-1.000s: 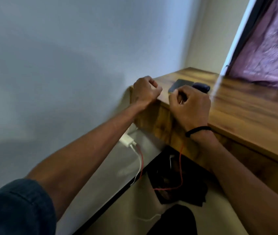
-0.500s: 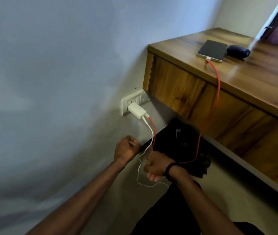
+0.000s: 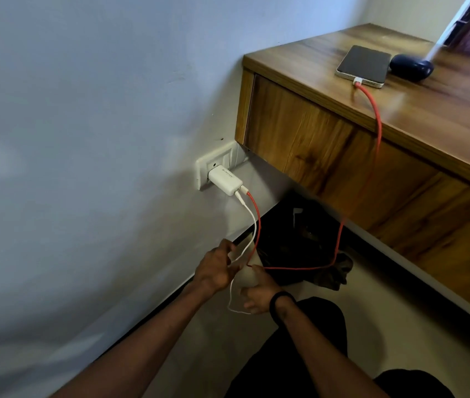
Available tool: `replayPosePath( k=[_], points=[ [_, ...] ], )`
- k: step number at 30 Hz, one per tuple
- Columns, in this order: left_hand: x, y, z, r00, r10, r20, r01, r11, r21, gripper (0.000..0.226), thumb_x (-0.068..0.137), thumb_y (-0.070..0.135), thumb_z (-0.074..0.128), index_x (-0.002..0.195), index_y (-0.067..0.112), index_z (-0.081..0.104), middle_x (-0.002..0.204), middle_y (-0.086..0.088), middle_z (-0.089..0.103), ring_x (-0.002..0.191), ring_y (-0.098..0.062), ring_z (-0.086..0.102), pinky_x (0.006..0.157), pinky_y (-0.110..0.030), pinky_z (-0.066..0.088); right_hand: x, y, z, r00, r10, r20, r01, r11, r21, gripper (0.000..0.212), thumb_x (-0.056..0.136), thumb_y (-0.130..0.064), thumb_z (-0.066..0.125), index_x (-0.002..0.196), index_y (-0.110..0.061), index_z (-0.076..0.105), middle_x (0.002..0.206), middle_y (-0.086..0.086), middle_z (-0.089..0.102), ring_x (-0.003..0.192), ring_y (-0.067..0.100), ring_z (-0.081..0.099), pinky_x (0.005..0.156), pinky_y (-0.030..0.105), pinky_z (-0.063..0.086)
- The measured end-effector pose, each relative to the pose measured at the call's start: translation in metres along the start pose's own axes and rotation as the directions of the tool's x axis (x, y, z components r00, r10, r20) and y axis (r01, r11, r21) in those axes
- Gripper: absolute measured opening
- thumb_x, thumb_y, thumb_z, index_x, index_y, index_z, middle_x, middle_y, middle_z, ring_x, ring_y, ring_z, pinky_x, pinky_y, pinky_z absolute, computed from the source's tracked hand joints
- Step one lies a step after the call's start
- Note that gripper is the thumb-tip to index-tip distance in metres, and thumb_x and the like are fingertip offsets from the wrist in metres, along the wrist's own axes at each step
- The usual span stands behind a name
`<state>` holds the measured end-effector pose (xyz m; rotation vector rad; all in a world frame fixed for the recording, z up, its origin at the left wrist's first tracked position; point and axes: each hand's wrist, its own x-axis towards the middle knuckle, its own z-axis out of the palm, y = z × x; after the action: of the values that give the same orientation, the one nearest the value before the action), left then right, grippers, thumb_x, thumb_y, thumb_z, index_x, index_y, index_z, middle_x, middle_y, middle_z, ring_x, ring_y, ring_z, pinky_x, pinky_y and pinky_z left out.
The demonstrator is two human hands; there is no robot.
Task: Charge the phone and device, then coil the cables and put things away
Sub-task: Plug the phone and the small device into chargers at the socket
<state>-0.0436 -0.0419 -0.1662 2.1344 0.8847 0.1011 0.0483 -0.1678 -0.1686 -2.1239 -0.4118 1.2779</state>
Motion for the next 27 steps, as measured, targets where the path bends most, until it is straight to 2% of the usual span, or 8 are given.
replayPosePath(
  k=[3, 6, 9, 11, 14, 18, 22, 27],
  points=[
    [0.006, 0.007, -0.002, 0.999, 0.030, 0.018, -0.031, 0.999, 0.026, 0.030, 0.085, 0.044, 0.063, 0.114, 0.033, 0.063, 0.090, 0.003, 0.070, 0.091, -0.023, 0.067, 0.077, -0.033, 0.053, 0.010, -0.001, 0.007, 0.998, -0.016, 0.059, 0.005, 0.983, 0.181, 0.021, 0.099, -0.043, 0.056, 0.091, -0.023, 0.054, 0.075, 0.001, 0.046, 0.055, 0.015, 0.052, 0.049, 0.018, 0.043],
    [0.003, 0.010, -0.004, 0.998, 0.068, 0.010, -0.068, 0.994, 0.086, 0.016, 0.087, 0.037, 0.063, 0.098, 0.033, 0.075, 0.090, 0.006, 0.073, 0.090, -0.019, 0.069, 0.079, -0.035, 0.056, 0.013, -0.005, 0.014, 0.999, -0.008, -0.052, 0.016, 0.987, 0.158, 0.034, 0.099, -0.042, 0.056, 0.079, -0.015, 0.057, 0.066, 0.007, 0.043, 0.056, 0.021, 0.044, 0.056, 0.029, 0.035],
    [-0.003, 0.010, -0.009, 0.984, 0.176, -0.008, -0.174, 0.979, 0.105, 0.013, 0.091, 0.028, 0.063, 0.089, 0.028, 0.075, 0.083, 0.010, 0.067, 0.083, -0.016, 0.066, 0.074, -0.031, 0.053, 0.011, -0.005, 0.017, 0.999, 0.043, -0.023, -0.033, 0.944, 0.328, 0.012, 0.089, -0.023, 0.066, 0.092, -0.020, 0.055, 0.067, 0.005, 0.048, 0.053, 0.020, 0.048, 0.049, 0.026, 0.040],
    [-0.008, 0.013, -0.016, 0.972, 0.233, -0.041, -0.229, 0.970, 0.079, 0.012, 0.091, 0.027, 0.063, 0.087, 0.027, 0.074, 0.085, 0.011, 0.065, 0.080, -0.012, 0.063, 0.073, -0.030, 0.052, 0.010, 0.004, 0.019, 0.993, 0.105, -0.055, -0.079, 0.934, 0.350, 0.023, 0.091, -0.019, 0.067, 0.110, -0.022, 0.055, 0.079, 0.006, 0.060, 0.056, 0.018, 0.058, 0.043, 0.023, 0.045],
    [-0.018, 0.020, -0.028, 0.958, 0.281, -0.063, -0.280, 0.960, 0.023, 0.012, 0.089, 0.030, 0.063, 0.085, 0.025, 0.074, 0.084, 0.009, 0.068, 0.074, -0.005, 0.063, 0.070, -0.025, 0.053, 0.009, 0.022, 0.016, 0.991, 0.100, -0.092, -0.068, 0.950, 0.304, 0.075, 0.083, -0.029, 0.076, 0.147, -0.014, 0.039, 0.095, 0.014, 0.071, 0.055, 0.016, 0.066, 0.042, 0.020, 0.045],
    [-0.030, 0.037, -0.038, 0.959, 0.273, -0.073, -0.279, 0.956, -0.090, 0.011, 0.087, 0.025, 0.068, 0.080, 0.021, 0.074, 0.073, 0.008, 0.071, 0.067, -0.001, 0.065, 0.064, -0.011, 0.045, -0.018, 0.006, 0.009, 0.986, 0.086, 0.144, -0.129, 0.938, 0.321, 0.008, 0.094, -0.003, 0.070, 0.094, 0.000, 0.062, 0.067, 0.007, 0.063, 0.049, 0.013, 0.055, 0.046, 0.020, 0.045],
    [-0.037, 0.056, -0.045, 0.955, 0.283, -0.094, -0.296, 0.936, -0.192, 0.009, 0.087, 0.026, 0.069, 0.085, 0.023, 0.077, 0.075, 0.009, 0.074, 0.067, -0.003, 0.066, 0.066, -0.021, 0.052, -0.039, -0.005, 0.003, 0.973, -0.094, 0.210, 0.042, 0.970, 0.239, 0.022, 0.092, 0.002, 0.070, 0.109, -0.010, 0.065, 0.082, 0.007, 0.074, 0.070, 0.016, 0.069, 0.066, 0.028, 0.059],
    [-0.045, 0.059, -0.049, 0.965, 0.228, -0.130, -0.257, 0.922, -0.290, 0.018, 0.097, 0.017, 0.061, 0.097, 0.025, 0.077, 0.087, 0.010, 0.075, 0.081, -0.006, 0.069, 0.073, -0.019, 0.052, -0.061, -0.029, -0.017, 0.970, -0.223, 0.094, 0.200, 0.957, 0.208, 0.015, 0.096, 0.000, 0.066, 0.084, -0.009, 0.070, 0.067, 0.004, 0.068, 0.049, 0.005, 0.060, 0.052, 0.021, 0.048]
  ],
)
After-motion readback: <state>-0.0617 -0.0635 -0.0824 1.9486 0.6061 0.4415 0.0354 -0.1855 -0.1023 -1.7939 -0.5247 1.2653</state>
